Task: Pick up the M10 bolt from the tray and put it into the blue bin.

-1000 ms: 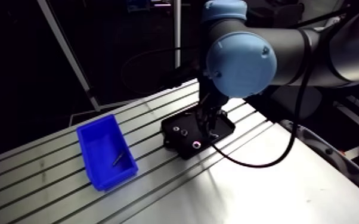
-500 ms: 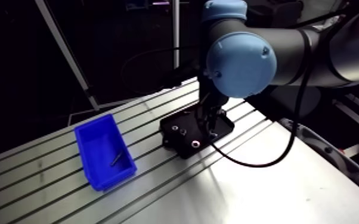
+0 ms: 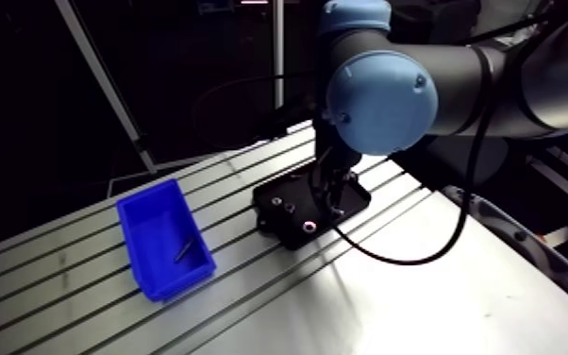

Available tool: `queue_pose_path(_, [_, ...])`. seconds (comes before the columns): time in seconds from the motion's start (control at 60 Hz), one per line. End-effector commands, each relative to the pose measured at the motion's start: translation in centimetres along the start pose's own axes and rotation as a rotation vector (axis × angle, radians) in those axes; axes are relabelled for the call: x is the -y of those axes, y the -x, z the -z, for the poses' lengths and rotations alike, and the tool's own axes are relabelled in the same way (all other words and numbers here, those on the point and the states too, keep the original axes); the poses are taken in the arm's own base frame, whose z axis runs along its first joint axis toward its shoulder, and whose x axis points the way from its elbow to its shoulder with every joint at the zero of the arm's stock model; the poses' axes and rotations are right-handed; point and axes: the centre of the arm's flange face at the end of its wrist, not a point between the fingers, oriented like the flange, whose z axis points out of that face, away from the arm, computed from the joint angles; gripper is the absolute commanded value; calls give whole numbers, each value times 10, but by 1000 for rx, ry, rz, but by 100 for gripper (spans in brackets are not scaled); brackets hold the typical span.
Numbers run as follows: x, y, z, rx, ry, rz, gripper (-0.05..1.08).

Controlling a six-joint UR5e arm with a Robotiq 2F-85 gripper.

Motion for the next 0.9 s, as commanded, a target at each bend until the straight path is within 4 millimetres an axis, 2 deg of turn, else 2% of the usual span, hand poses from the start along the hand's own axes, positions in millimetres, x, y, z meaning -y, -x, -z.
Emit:
queue_pose_path(0.017, [-1,0,1,-4,10,0,58])
queue_pose_path(0.9, [3,2,-4,0,5,1,65])
